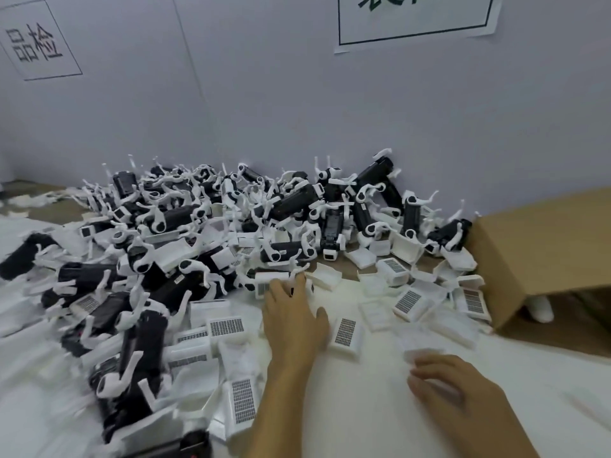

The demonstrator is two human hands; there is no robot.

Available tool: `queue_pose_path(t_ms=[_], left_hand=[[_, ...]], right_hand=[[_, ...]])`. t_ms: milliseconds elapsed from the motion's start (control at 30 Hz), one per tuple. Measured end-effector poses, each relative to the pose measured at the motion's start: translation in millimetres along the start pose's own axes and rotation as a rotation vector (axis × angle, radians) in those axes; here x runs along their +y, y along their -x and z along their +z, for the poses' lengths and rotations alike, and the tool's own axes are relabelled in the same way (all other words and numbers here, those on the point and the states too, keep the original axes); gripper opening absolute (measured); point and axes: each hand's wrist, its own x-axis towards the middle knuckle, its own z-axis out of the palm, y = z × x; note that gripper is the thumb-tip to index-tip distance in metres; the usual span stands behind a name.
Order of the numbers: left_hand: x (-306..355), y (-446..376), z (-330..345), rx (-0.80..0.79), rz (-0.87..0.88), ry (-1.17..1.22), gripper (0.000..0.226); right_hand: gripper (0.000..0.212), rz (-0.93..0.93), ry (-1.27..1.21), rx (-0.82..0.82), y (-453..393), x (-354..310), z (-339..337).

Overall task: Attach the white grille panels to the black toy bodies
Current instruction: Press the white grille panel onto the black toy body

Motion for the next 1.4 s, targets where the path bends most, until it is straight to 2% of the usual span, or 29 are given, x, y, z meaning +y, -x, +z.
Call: queue_pose_path(t_ms=[167, 267, 333, 400, 467, 533, 567, 600, 667, 767, 833, 900, 1000, 1067, 1167, 1233, 1300, 1367, 1400], left_hand=[[1, 6, -3, 0.17, -0.019, 0.024, 0.041], [3, 10, -6, 0.26, -0.051, 0.216, 0.025], [6, 14, -10, 0.364, -0.008, 0.34, 0.01], [8, 13, -12, 0.471, 0.064, 0.412, 0.016], [5, 7, -15, 0.526, 0.081, 0.367, 0.026], [-2, 2, -12, 0.404, 0.054, 0.196, 0.049], [-3, 1, -10, 0.305, 0.059, 0.124, 0.051], [-3, 2, -8, 0.245, 0.078, 0.098, 0.041], [0, 6, -8, 0.253, 0.125, 0.204, 0.016], [13, 15, -22, 0.324, 0.1, 0.675, 0.013], [27, 19, -38, 0.233, 0.005, 1.106, 0.014], [44, 28, -51, 0.082, -0.092, 1.508, 0.014], [65, 58, -46, -0.247, -0.339, 1.793, 0.019], [76, 81, -31, -0.464, -0.478, 1.835, 0.031], [86, 100, -20, -0.627, -0.589, 1.885, 0.048], [85, 103, -14, -0.644, -0.454, 1.817, 0.055], [90, 108, -16, -0.715, -0.177, 1.555, 0.057], [94, 115, -14, -0.761, -0.048, 1.416, 0.05], [96, 117, -15, -0.772, -0.077, 1.431, 0.045]], right_hand=[[0.016, 0.038, -0.042, -0.068, 3, -2, -4], [0.017, 0.073, -0.085, -0.104, 3, -1, -6], [0.019, 0.075, -0.096, -0.094, 4, -2, -7], [0.023, 0.076, -0.102, -0.091, 4, -2, -7], [0.026, 0.079, -0.108, -0.094, 4, -2, -7], [0.029, 0.061, -0.096, -0.09, 4, -1, -7], [0.029, 0.054, -0.096, -0.087, 3, 0, -6], [0.027, 0.055, -0.092, -0.088, 3, 1, -7], [0.024, 0.062, -0.092, -0.099, 3, 1, -7], [0.021, 0.065, -0.13, -0.088, 2, 1, -7], [0.009, 0.088, -0.226, -0.055, 3, -3, -7], [0.041, 0.115, -0.323, -0.012, 5, -7, -9], [0.079, 0.022, -0.379, 0.017, 12, -15, -12], [0.083, -0.072, -0.329, 0.099, 19, -18, -10], [0.056, -0.134, -0.277, 0.313, 23, -17, -12], [0.044, -0.082, -0.353, 0.378, 22, -16, -19], [0.04, -0.054, -0.453, 0.366, 21, -17, -25], [0.052, -0.08, -0.431, 0.315, 21, -16, -25], [0.061, -0.097, -0.393, 0.285, 21, -15, -23]])
